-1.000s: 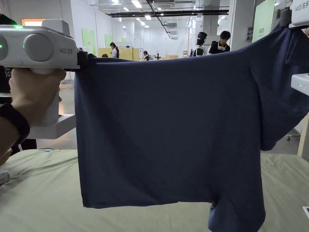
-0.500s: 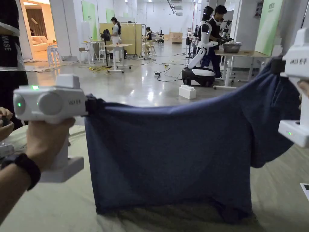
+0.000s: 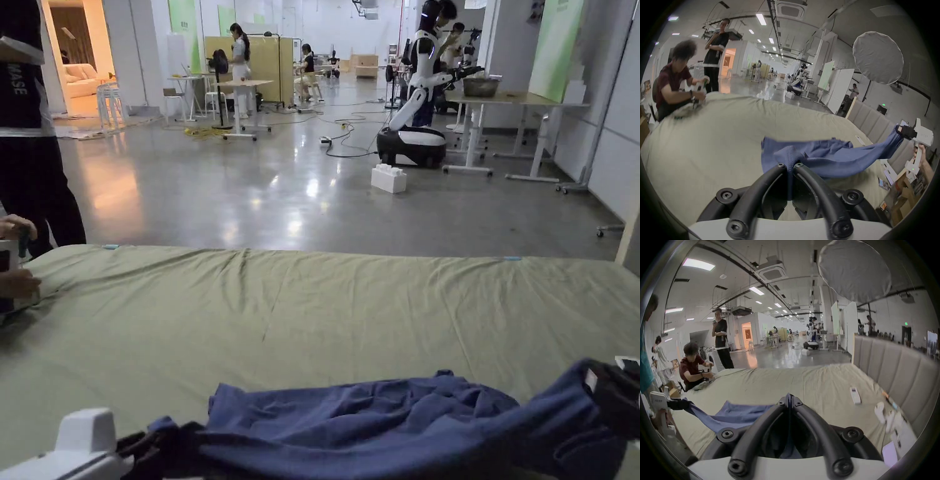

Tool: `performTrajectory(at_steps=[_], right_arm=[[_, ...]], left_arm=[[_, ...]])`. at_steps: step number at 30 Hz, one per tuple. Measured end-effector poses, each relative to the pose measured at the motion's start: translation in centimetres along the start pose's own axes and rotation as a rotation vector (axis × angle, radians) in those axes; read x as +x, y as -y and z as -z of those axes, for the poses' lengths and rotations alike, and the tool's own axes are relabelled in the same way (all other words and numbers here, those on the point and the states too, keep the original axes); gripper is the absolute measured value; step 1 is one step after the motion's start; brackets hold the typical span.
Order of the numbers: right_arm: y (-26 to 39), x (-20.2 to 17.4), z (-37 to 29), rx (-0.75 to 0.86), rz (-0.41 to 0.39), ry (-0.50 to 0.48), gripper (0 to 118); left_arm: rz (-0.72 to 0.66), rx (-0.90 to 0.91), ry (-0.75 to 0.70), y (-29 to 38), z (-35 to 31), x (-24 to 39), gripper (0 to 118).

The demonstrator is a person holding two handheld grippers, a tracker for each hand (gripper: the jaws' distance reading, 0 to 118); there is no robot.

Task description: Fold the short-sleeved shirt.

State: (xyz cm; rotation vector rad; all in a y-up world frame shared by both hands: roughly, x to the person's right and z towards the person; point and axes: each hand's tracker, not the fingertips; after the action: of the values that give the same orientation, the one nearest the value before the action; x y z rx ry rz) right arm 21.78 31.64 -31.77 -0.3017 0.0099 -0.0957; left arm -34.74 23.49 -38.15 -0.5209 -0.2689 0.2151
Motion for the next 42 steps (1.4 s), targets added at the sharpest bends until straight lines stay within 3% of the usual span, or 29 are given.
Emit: performTrajectory(at_steps=[4, 7, 8, 10, 18, 19, 21, 22, 23, 24, 25, 28, 32, 37, 42], right_arm=[[7.0, 1.3, -6.0, -0.097, 0.092, 0.02, 3], [11.4, 1.7, -9.5, -0.195, 0.081, 0.055, 3], [12.8, 1.8, -10.8, -0.212, 0.115, 0.098, 3], [14.9, 2.5, -12.1, -0.273, 0.194, 0.073, 3], [17.7, 3.2, -11.0, -0.314, 0.183, 0.1, 3], [17.7, 3.3, -10.5, -0.307, 0.184, 0.095, 3], [18.6, 4.1, -9.2, -0.303, 0.157, 0.078, 5], [18.8, 4.3, -8.6, -0.299, 0.144, 0.071, 15], [19.0, 4.7, -7.9, -0.312, 0.136, 0.057, 52], [19.3, 5.0, -7.3, -0.332, 0.141, 0.043, 81], [19.6, 5.2, -6.9, -0.345, 0.145, 0.035, 93], [19.8, 5.9, -6.6, -0.349, 0.128, 0.099, 87], [18.2, 5.7, -8.8, -0.274, 0.109, 0.145, 87], [14.0, 1.8, -12.8, -0.098, 0.04, 0.136, 87], [10.5, -2.6, -14.9, 0.063, -0.041, 0.092, 88]], left_arm=[[-0.035, -0.057, 0.023, 7.1, -4.5, -0.9, 4], [-0.037, -0.114, 0.026, 11.4, -6.7, -0.9, 4], [-0.058, -0.159, 0.045, 12.6, -7.1, -1.0, 4], [-0.057, -0.163, 0.037, 14.2, -7.5, -0.7, 4], [-0.04, -0.204, -0.011, 15.8, -5.9, -1.3, 5], [-0.027, -0.191, -0.019, 15.8, -5.8, -1.2, 11], [-0.002, -0.164, -0.031, 15.8, -5.6, -1.0, 48], [0.001, -0.161, -0.056, 15.7, -5.4, -1.2, 69], [-0.007, -0.171, -0.086, 15.8, -5.3, -1.4, 87], [-0.023, -0.178, -0.113, 15.8, -5.1, -1.7, 92], [-0.041, -0.184, -0.128, 15.9, -5.1, -2.0, 92], [-0.074, -0.138, -0.185, 15.2, -6.6, -2.9, 92], [-0.01, 0.009, -0.263, 12.9, -10.1, -2.0, 92], [0.024, 0.18, -0.249, 9.5, -14.4, 2.4, 92], [0.236, 0.303, -0.307, 7.4, -16.5, 8.7, 91]])
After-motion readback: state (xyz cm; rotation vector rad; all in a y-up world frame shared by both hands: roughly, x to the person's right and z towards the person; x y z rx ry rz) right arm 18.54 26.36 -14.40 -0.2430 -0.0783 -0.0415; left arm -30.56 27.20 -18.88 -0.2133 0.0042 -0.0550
